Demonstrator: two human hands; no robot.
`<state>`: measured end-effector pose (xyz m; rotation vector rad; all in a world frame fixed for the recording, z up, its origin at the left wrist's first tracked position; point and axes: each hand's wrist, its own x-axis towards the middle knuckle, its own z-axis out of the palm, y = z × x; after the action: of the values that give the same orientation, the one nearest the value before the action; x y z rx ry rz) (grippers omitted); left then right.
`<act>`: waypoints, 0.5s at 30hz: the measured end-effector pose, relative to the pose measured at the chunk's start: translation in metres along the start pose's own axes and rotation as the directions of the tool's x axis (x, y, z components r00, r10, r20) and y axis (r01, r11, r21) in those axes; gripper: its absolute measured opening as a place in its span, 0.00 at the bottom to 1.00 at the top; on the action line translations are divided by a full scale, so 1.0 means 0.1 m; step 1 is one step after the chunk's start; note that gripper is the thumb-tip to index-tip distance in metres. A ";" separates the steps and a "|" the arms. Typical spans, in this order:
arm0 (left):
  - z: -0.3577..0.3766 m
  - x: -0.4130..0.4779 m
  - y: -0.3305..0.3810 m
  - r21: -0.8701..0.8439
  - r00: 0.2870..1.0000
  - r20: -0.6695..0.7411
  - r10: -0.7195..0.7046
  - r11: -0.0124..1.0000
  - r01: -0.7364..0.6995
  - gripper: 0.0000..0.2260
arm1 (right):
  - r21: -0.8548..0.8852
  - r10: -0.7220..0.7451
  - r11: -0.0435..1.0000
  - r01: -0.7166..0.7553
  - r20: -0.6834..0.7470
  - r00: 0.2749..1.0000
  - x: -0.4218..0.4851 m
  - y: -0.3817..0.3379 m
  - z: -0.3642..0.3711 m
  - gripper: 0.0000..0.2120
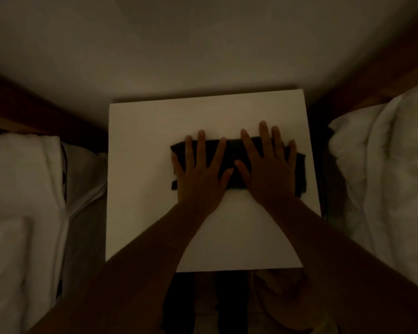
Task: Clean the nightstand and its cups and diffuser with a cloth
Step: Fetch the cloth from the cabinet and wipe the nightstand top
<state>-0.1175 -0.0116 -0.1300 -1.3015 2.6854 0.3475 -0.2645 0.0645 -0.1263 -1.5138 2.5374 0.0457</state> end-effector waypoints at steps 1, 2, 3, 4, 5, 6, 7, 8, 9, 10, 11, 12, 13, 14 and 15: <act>-0.01 0.11 0.04 0.000 1.000 -0.008 0.002 1.000 -0.002 0.29 | -0.001 -0.004 1.000 0.004 -0.013 1.000 0.10 0.06 -0.01 0.31; -0.01 0.20 0.06 0.000 1.000 -0.017 0.006 1.000 -0.006 0.29 | 0.000 -0.011 1.000 0.011 -0.027 1.000 0.19 0.11 -0.01 0.31; -0.02 0.27 0.08 0.000 0.999 -0.029 0.012 1.000 -0.012 0.29 | 0.002 -0.018 1.000 0.018 -0.040 0.999 0.27 0.15 -0.01 0.31; -0.03 0.33 0.10 -0.005 0.999 -0.039 0.017 1.000 -0.017 0.28 | 0.004 -0.020 1.000 0.020 -0.048 0.999 0.32 0.19 -0.02 0.30; -0.03 0.36 0.11 -0.008 0.999 -0.045 0.022 1.000 -0.022 0.28 | 0.009 -0.017 1.000 0.018 -0.053 0.998 0.35 0.21 -0.03 0.30; -0.03 0.38 0.11 -0.005 0.998 -0.050 0.023 1.000 -0.023 0.28 | 0.019 -0.012 1.000 0.013 -0.056 0.998 0.36 0.21 -0.03 0.30; -0.03 0.38 0.11 -0.001 0.998 -0.055 0.025 1.000 -0.025 0.28 | 0.032 -0.003 0.999 0.005 -0.058 0.998 0.35 0.20 -0.03 0.30; -0.03 0.35 0.11 0.001 0.998 -0.061 0.031 1.000 -0.031 0.28 | 0.040 0.011 0.999 -0.009 -0.062 0.998 0.30 0.17 -0.03 0.30; -0.03 0.31 0.11 0.001 0.997 -0.067 0.039 0.999 -0.039 0.28 | 0.041 0.027 0.999 -0.024 -0.065 0.998 0.24 0.14 -0.02 0.30; -0.01 0.25 0.11 -0.001 0.996 -0.075 0.046 0.999 -0.047 0.28 | 0.039 0.045 0.998 -0.042 -0.065 0.997 0.16 0.10 -0.01 0.30; 0.01 0.17 0.10 -0.006 0.995 -0.084 0.054 0.998 -0.055 0.28 | 0.035 0.064 0.997 -0.062 -0.061 0.996 0.07 0.07 0.00 0.30; 0.03 0.07 0.10 -0.011 0.994 -0.087 0.060 0.998 -0.061 0.28 | 0.032 0.083 0.996 -0.081 -0.052 0.995 -0.05 0.03 0.02 0.31; 0.05 -0.04 0.09 -0.014 0.994 -0.086 0.064 0.998 -0.066 0.28 | 0.032 0.102 0.994 -0.100 -0.039 0.994 -0.16 -0.01 0.04 0.31; 0.07 -0.16 0.06 -0.016 0.994 -0.081 0.068 0.997 -0.069 0.28 | 0.030 0.116 0.993 -0.115 -0.025 0.993 -0.28 -0.06 0.06 0.31; 0.08 -0.28 0.03 -0.013 0.995 -0.076 0.071 0.997 -0.073 0.28 | 0.029 0.124 0.992 -0.124 -0.012 0.992 -0.41 -0.12 0.08 0.31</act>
<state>-0.1021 0.0135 -0.1309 -1.2489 2.8036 0.3349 -0.2338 0.0950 -0.1263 -1.3495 2.6289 0.0166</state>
